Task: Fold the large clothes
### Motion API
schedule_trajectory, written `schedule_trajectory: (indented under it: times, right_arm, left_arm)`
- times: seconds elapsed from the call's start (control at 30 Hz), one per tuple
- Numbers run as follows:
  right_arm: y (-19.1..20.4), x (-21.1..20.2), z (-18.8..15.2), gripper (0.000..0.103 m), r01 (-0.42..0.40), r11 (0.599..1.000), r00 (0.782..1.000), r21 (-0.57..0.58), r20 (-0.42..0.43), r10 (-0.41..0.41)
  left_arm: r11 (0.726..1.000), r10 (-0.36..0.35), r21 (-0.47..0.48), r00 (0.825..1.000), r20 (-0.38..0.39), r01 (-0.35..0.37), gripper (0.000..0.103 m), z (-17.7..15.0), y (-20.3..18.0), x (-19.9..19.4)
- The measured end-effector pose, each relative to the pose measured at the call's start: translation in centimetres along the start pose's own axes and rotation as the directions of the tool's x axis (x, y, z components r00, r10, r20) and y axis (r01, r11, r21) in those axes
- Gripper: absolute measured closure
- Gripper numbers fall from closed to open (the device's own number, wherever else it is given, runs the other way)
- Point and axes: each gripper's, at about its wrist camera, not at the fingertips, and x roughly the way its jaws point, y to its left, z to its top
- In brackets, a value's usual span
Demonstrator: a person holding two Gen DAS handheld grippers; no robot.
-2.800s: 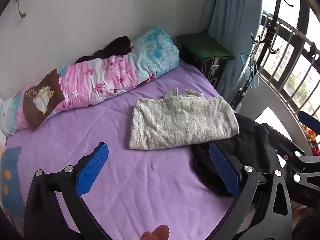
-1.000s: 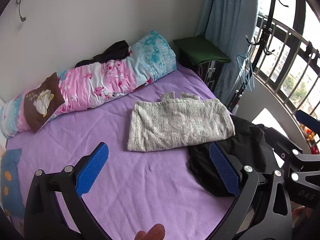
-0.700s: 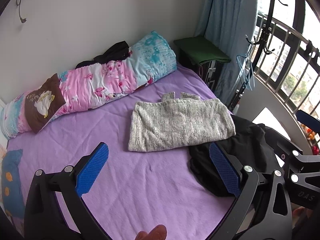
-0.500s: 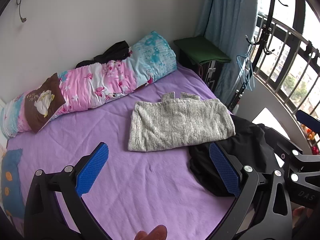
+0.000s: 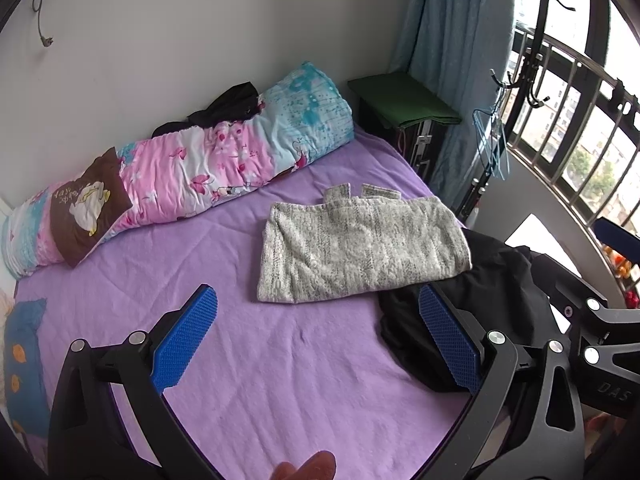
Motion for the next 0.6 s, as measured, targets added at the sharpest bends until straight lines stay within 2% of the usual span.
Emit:
schedule_trajectory:
  times: [0.6]
  right_arm:
    - [-0.13,0.4,0.35,0.006,-0.006,1.0,1.0,0.002,-0.001,0.006]
  left_arm:
    - [1.0,0.003,-0.003,1.0,0.003,-0.003,0.006,0.0,0.26,-0.26]
